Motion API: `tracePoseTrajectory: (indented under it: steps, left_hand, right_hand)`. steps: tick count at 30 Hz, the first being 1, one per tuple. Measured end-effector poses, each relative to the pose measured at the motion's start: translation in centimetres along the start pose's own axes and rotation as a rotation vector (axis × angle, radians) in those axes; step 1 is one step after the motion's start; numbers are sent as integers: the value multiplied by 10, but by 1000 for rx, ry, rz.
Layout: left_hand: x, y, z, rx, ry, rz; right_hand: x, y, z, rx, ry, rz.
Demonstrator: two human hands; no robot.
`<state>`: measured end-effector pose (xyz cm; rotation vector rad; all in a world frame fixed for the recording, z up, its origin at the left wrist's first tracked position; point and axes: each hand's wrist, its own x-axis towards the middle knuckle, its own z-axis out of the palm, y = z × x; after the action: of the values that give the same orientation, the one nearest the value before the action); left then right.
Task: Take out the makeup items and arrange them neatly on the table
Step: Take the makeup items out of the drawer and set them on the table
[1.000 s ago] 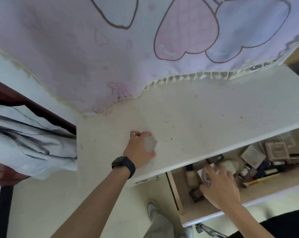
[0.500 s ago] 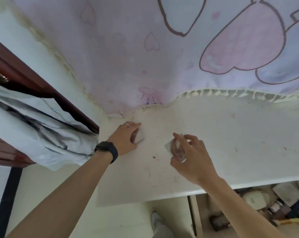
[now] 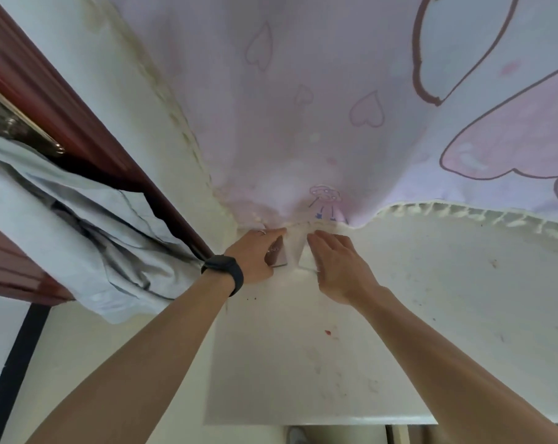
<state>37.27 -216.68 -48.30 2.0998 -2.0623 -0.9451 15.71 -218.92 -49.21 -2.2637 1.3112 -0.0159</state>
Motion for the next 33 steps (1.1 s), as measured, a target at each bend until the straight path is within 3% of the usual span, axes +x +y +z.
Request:
tracePoseTrajectory:
  steps: [3, 6, 9, 18, 24, 33]
  left_hand:
    - [-2, 0, 3, 11, 31, 27]
    - [-11, -11, 11, 121, 173, 36]
    - [-21, -21, 18, 114, 267, -40]
    - [-36, -18, 38, -8, 225, 44]
    - [-10, -17, 21, 41, 212, -18]
    - [0, -22, 23, -96, 236, -71]
  right_hand:
    - [11, 1, -4, -28, -44, -7]
    - [9, 2, -3, -33, -2, 17]
    - [1, 3, 3, -50, 32, 13]
    - [-39, 9, 22, -71, 96, 18]
    - [-8, 8, 18, -37, 99, 22]
    - [13, 9, 9, -50, 80, 13]
